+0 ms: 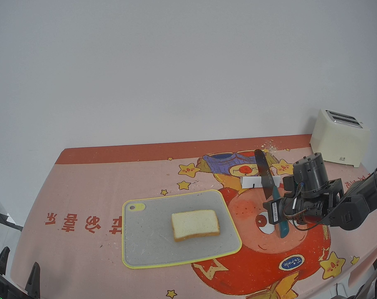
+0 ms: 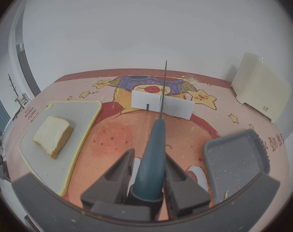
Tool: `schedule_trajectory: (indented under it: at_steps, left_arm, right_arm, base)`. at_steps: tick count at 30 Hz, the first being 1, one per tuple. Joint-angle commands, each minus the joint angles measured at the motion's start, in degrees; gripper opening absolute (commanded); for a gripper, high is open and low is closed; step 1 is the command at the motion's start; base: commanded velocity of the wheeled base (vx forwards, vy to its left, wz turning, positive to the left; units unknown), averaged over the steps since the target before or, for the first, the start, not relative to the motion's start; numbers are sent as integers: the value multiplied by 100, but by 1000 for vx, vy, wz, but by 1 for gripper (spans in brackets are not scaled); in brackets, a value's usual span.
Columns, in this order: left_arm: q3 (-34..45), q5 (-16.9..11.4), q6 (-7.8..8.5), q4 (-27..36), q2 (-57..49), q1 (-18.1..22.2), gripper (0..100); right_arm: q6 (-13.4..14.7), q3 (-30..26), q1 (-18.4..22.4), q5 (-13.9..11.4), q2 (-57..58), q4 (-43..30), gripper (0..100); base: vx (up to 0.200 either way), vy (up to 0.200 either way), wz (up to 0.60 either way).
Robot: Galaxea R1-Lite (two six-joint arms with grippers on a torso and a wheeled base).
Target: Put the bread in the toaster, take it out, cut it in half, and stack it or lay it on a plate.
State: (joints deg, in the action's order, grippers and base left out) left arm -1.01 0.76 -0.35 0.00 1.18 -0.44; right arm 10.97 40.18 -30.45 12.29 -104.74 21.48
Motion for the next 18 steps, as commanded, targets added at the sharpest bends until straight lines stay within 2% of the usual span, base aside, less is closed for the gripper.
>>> schedule_trajectory:
  at_steps: [1, 12, 18]
  left_arm:
    - [101, 4, -9, 0, 5, 0, 100]
    - [101, 4, 0, 0, 5, 0, 100]
    - [101, 4, -9, 0, 5, 0, 100]
  right_arm:
    - [-7, 104, -5, 2, 217, -21, 0]
    - [-25, -19, -57, 2, 762, -100, 0]
    - [-25, -458, -602, -42, 1228, -100, 0]
  base:
    - [0, 0, 0]
    - [0, 0, 0]
    - [0, 0, 0]
